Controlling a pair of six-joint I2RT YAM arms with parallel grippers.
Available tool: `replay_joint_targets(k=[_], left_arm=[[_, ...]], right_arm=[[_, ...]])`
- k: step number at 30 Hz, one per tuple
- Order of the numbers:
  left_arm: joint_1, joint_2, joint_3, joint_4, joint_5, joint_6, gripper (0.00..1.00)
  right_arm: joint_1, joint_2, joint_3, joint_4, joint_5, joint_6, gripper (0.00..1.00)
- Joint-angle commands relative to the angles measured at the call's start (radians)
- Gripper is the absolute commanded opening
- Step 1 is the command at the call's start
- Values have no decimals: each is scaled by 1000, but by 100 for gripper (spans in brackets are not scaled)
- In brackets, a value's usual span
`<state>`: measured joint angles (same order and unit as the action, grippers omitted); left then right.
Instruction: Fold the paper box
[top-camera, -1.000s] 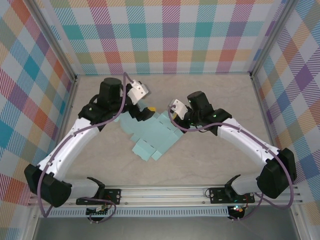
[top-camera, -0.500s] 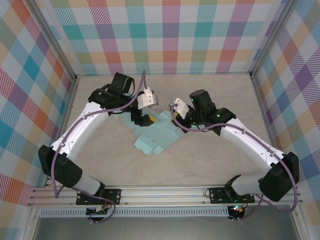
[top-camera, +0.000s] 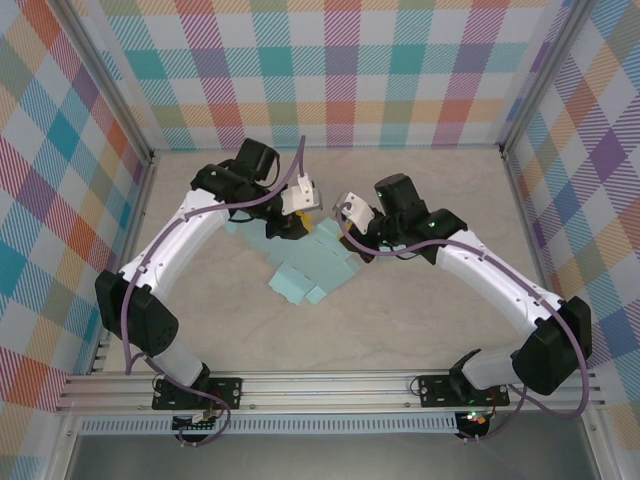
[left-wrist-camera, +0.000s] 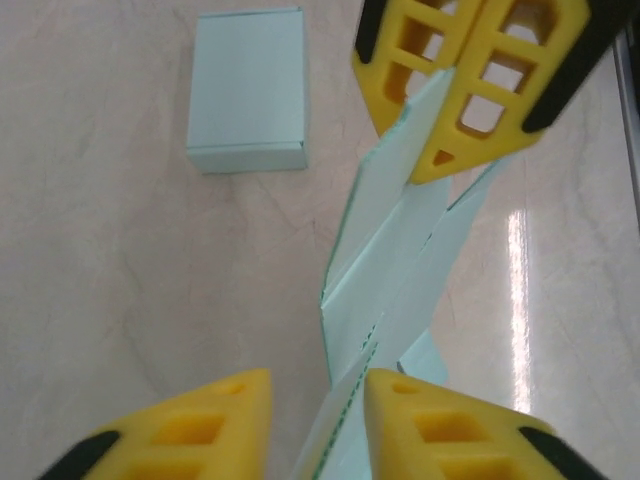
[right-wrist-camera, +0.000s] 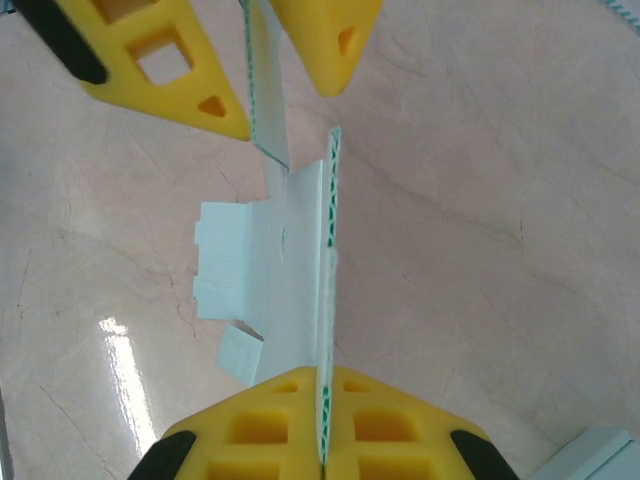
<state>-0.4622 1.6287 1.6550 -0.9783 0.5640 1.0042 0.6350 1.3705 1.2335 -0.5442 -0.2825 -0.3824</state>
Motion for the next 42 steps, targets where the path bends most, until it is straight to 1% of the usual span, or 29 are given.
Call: replay_joint_targets(k=[1,2,4,8,10,11,14,15,16,18,19,20,21,23,24,25,26,27,28,30,31,32,34,38,42], left_arm=[[0,10,45,-53,-3,24,18],[0,10,46,-60,-9,29,18],[-1,13,46,-71,-22,40,0],[-1,10,46,-64,-40,41,0],[-1,2,44,-43,-43,24,0],[0,-3,42,-30,-48,9,0],[3,-32,35,-1,-45,-30,0],[5,-45,28,15,-40,-45,0],[8,-63,15,32,-30,-58,0],[9,-105,-21,80,-15,-91,0],[10,-132,-46,118,-7,-113,0],[11,-159,-74,156,1,-137,0],[11,-186,-99,190,8,-159,0],[15,-246,-154,272,18,-216,0],[16,-274,-182,310,20,-250,0],[17,-298,-203,339,21,-279,0],[18,-324,-225,373,23,-325,0],[19,-349,-244,413,21,-366,0],[20,-373,-262,443,20,-414,0],[22,-416,-295,495,12,-498,0],[22,-440,-312,520,8,-543,0],[22,-460,-328,547,6,-587,0],[22,-493,-359,592,5,-656,0],[22,-539,-395,641,-18,-767,0],[22,-600,-478,755,-12,-855,0]], right_arm=[[2,9,40,0,-32,-8,0],[2,9,40,0,-32,-8,0],[2,7,40,3,-30,-4,0],[2,10,46,12,-23,15,1],[2,5,46,21,-9,47,10],[0,1,47,21,-3,66,12],[-8,-21,47,13,37,141,33],[-14,-33,46,5,33,161,38],[-19,-53,39,3,31,185,42],[-25,-104,-2,42,65,235,44],[-25,-145,-41,84,106,267,48],[-26,-189,-81,128,131,307,48],[-28,-226,-117,155,133,327,47],[-40,-306,-184,211,113,383,44],[-53,-340,-206,223,92,423,46],[-68,-362,-221,231,72,460,50],[-84,-383,-239,244,65,504,58],[-96,-403,-262,264,65,542,62],[-108,-419,-287,288,55,562,63],[-145,-431,-309,302,-6,601,72],[-163,-433,-319,307,-18,626,96],[-177,-436,-334,328,-29,640,100],[-199,-443,-367,374,-58,661,100],[-242,-470,-457,537,-188,707,100],[-272,-506,-545,676,-231,767,100]])
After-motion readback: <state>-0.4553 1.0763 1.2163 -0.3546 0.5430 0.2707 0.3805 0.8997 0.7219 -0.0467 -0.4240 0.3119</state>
